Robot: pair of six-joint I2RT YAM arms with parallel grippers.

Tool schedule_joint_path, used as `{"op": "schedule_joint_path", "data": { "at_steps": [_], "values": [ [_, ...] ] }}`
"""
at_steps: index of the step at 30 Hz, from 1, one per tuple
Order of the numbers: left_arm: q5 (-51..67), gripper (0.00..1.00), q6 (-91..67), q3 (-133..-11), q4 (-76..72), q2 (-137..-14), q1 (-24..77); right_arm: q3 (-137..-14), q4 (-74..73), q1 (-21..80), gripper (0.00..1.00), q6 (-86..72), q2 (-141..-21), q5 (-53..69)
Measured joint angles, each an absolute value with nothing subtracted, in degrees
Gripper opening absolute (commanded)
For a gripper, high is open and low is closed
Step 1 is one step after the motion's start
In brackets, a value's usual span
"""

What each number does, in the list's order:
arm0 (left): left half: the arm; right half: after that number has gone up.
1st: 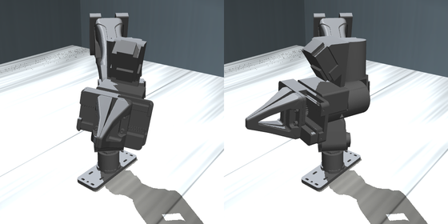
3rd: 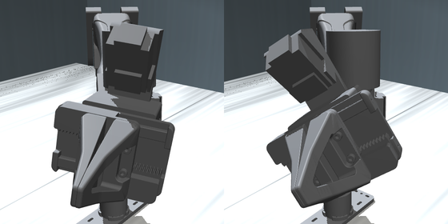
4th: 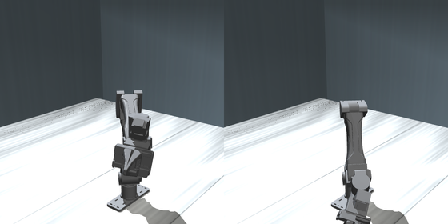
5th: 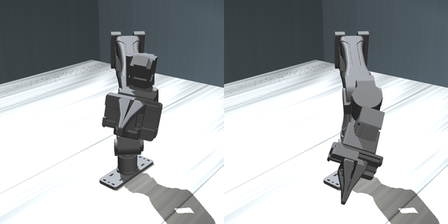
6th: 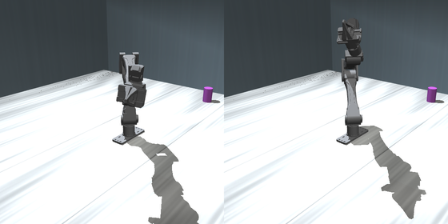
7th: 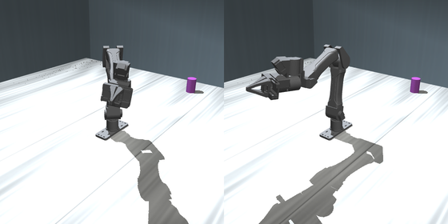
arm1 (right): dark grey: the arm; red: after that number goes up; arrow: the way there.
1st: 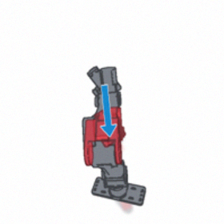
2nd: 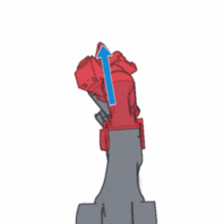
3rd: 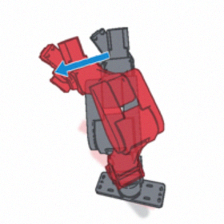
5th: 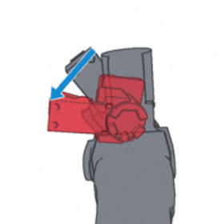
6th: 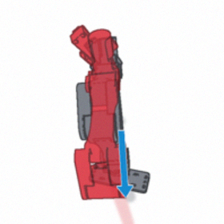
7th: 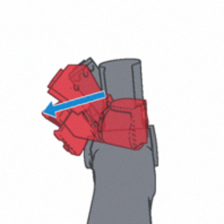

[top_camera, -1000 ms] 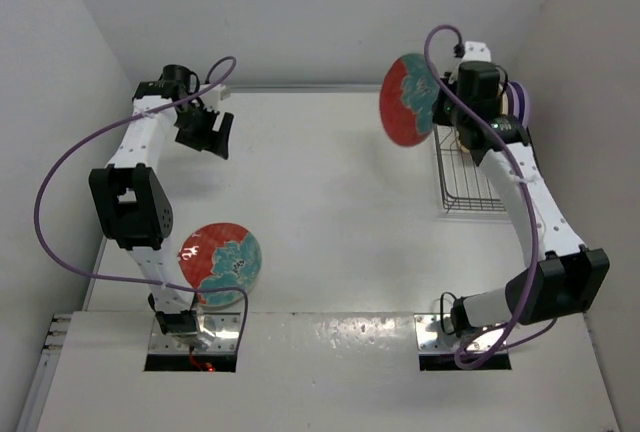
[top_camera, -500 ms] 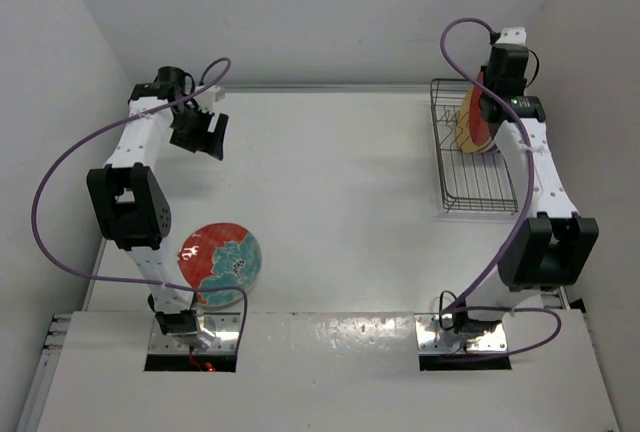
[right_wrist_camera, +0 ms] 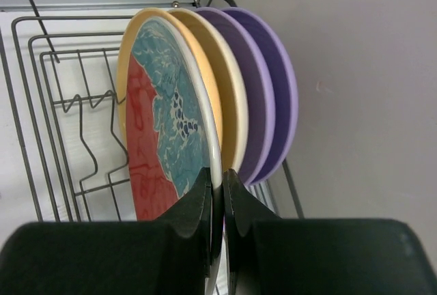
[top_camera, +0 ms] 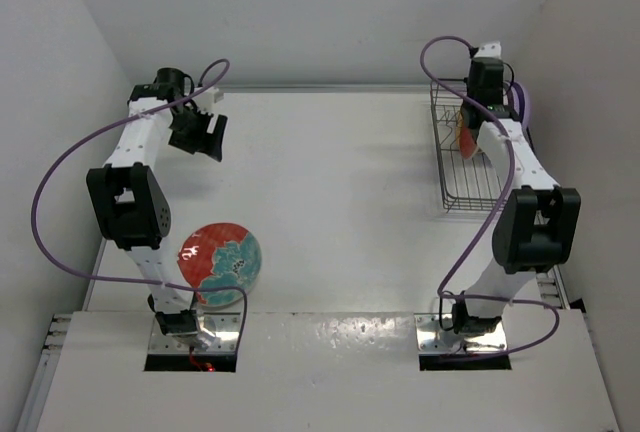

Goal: Load the plates into the dish rack

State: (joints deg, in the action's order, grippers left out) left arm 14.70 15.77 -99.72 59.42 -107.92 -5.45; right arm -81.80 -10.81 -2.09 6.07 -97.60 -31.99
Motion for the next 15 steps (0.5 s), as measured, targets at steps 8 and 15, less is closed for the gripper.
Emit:
{"op": "schedule_joint_path", "data": {
  "at_steps": [8,15],
  "values": [
    [14.7,0.84,16.5,-99.8,59.9,-109.0,-5.5,-82.6,-5.4,-1.3,0.0,6.0,-103.2,-31.4],
    [14.5,0.84,29.4,-88.8,60.7,-108.1,-5.3,-86.2,-5.5,-2.1,0.36,5.0,-107.6,-28.4]
  ]
}}
